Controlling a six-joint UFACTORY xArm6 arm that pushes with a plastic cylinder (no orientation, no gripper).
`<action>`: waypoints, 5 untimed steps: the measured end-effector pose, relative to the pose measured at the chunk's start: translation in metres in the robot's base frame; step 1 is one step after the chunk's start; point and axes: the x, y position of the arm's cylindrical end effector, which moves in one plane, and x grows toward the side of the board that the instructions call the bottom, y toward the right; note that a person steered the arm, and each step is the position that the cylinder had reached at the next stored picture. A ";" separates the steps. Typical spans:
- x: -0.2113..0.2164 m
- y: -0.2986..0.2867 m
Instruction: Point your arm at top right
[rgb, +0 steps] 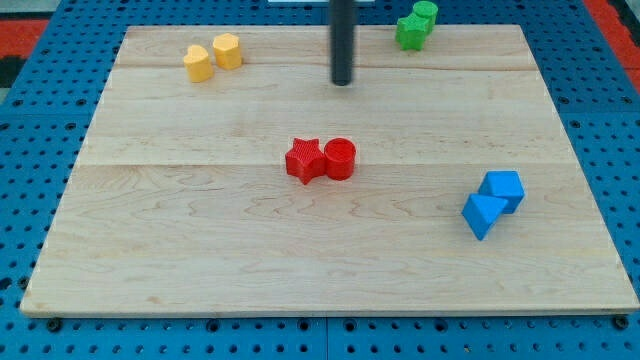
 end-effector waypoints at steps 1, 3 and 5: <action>0.001 0.090; 0.001 0.182; 0.001 0.213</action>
